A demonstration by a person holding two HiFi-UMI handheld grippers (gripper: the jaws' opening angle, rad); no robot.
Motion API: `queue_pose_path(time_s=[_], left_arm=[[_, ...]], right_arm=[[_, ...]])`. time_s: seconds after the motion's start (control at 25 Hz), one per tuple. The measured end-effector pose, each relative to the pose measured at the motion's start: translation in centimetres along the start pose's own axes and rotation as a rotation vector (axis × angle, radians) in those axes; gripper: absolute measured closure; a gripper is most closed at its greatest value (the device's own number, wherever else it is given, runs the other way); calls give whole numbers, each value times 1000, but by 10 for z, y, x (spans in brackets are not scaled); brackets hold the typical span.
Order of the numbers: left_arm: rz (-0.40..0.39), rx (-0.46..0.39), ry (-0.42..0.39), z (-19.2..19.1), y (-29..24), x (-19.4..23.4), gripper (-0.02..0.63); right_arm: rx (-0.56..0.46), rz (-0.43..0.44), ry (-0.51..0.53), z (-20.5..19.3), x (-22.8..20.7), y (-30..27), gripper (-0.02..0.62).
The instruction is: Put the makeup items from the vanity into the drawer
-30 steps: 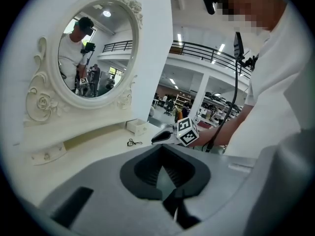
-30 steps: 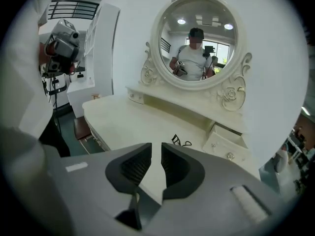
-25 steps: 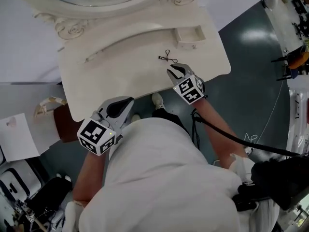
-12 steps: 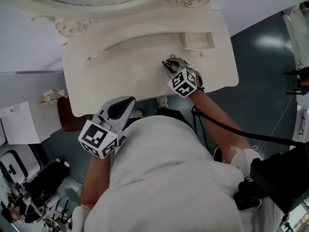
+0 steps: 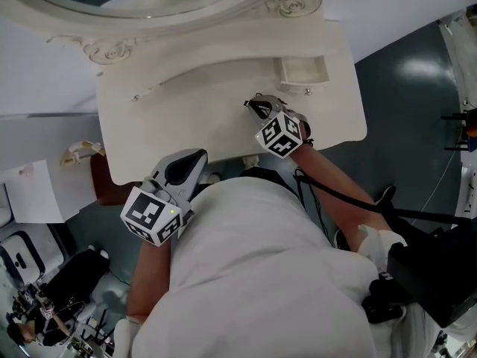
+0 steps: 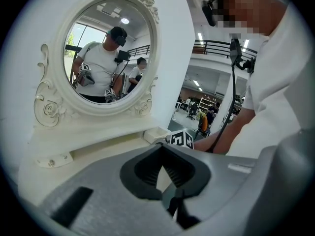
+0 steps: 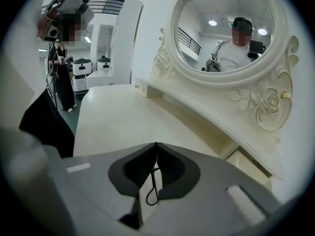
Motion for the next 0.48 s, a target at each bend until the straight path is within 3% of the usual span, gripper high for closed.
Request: queue_pose_path(time_s=[0.48], left_arm=[[-76, -8, -42, 23, -24, 2, 607]], right_arm=[[-113, 82, -48, 44, -10, 76, 583]])
Point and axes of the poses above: the fingertips, and each gripper's own axes: y backward along the fingers, x to its left, z out of its top, the point moved 10 cm from there along y, backward along the fingers, and after that the axes turned 11 degrees about -y, right-handed, at the moved point
